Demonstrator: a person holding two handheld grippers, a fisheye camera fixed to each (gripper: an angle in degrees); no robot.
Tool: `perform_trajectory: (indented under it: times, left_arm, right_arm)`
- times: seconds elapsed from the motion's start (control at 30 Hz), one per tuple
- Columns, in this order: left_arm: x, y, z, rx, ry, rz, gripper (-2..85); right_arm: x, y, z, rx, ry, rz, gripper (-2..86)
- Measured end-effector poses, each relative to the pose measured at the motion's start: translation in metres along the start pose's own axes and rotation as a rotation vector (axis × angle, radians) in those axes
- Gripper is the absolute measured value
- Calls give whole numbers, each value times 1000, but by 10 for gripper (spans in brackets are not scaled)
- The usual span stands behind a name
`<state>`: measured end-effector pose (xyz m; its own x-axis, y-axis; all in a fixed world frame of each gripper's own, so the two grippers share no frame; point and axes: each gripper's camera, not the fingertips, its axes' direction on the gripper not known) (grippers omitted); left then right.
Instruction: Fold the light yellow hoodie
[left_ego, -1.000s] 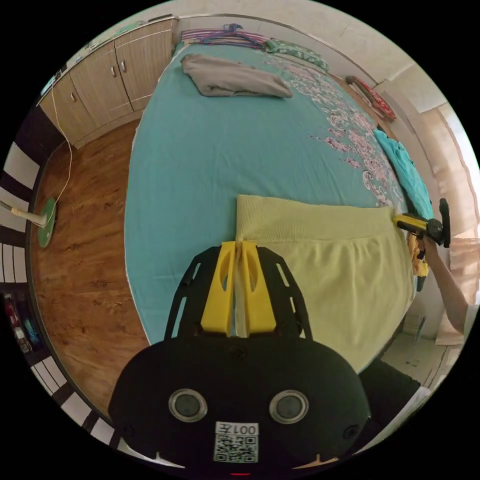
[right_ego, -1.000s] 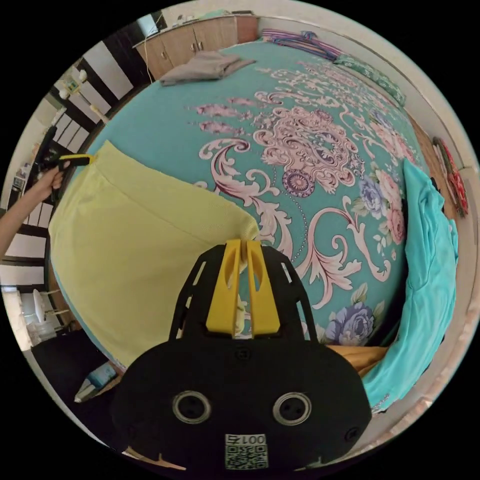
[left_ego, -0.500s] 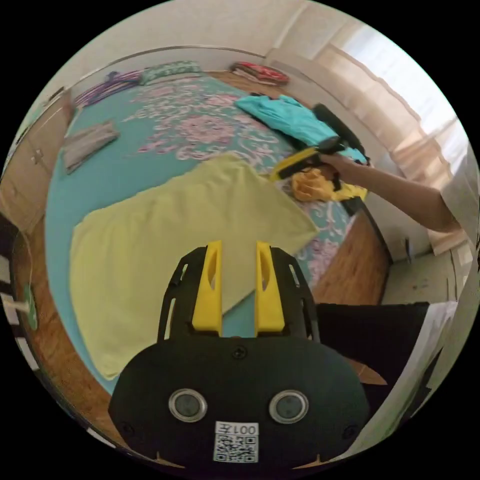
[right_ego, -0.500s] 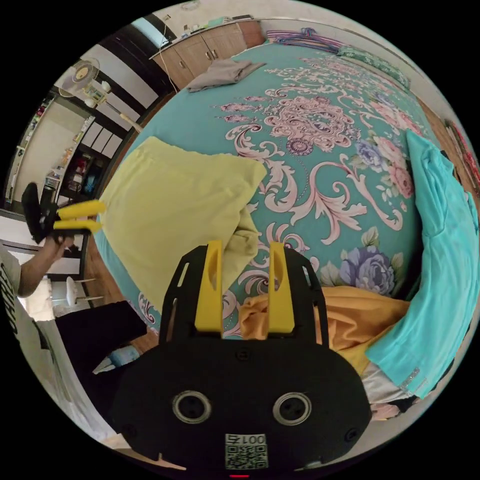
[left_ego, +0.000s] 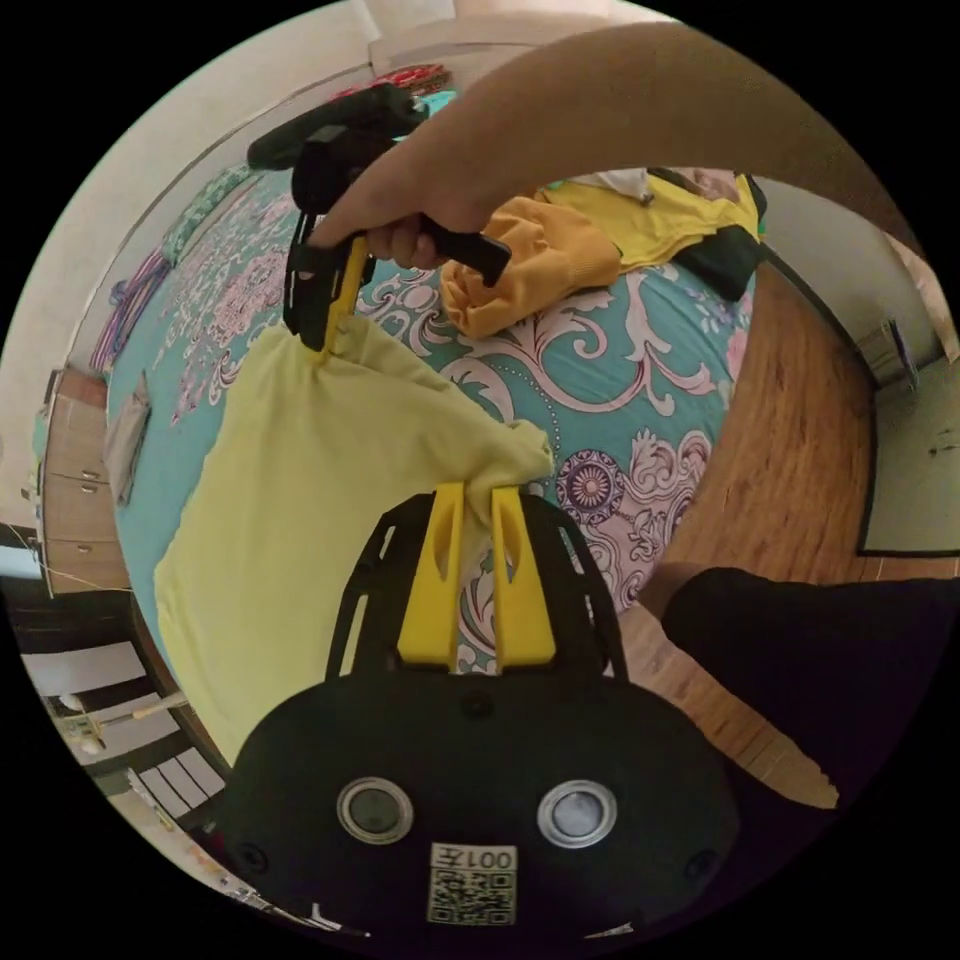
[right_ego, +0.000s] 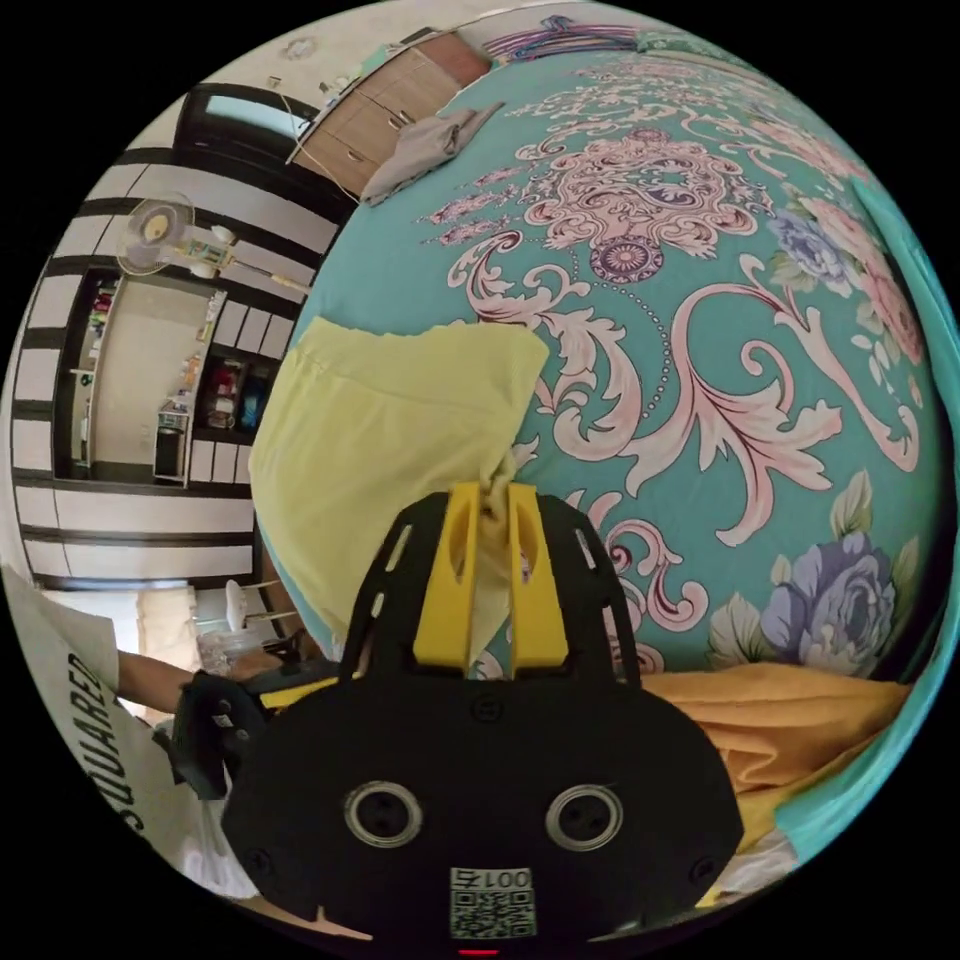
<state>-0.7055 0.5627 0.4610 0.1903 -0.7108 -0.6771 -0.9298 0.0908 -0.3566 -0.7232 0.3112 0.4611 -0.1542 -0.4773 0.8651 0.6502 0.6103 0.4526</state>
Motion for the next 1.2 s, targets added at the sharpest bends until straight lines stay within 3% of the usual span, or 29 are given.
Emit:
perform_trajectory:
  times: [0.2,0.4,0.5,0.6,0.8,0.97,1.13,1.2]
  left_arm:
    - [-41,25,-16,138,132,-44,-13]
    - [-66,43,-32,246,286,-55,-14]
    - [-109,71,-54,364,367,-231,-14]
    - [-177,126,-85,515,468,-490,-14]
    - [-289,266,-101,551,346,-867,-16]
    - [-355,364,-34,461,409,-1166,-16]
    - [-376,415,1,581,677,-1330,-15]
    - [-376,421,-1,559,681,-1355,-14]
  right_arm:
    - [4,27,-38,133,-45,7,19]
    - [-24,60,-35,45,158,31,0]
    - [-53,65,-46,124,69,35,-2]
    - [-131,38,-46,170,58,-114,2]
    - [-302,-57,88,109,31,-420,12]
    - [-377,-96,292,-67,147,-565,11]
    - [-388,-42,273,132,213,-537,9]
    - [-384,-11,263,140,252,-517,7]
